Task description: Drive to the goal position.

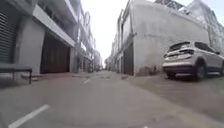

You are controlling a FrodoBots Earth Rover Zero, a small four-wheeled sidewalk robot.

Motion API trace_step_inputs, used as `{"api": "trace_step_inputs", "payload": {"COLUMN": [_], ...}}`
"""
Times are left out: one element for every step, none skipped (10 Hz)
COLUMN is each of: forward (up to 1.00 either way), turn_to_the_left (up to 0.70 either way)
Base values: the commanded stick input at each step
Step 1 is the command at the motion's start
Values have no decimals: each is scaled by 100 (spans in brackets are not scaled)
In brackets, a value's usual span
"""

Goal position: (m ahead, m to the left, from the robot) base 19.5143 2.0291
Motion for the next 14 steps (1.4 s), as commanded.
{"api": "trace_step_inputs", "payload": {"forward": [85,85,85,85,85,85,85,85,85,85,85,85,85,85], "turn_to_the_left": [-33,-4,0,0,0,0,0,0,0,0,0,0,0,0]}}
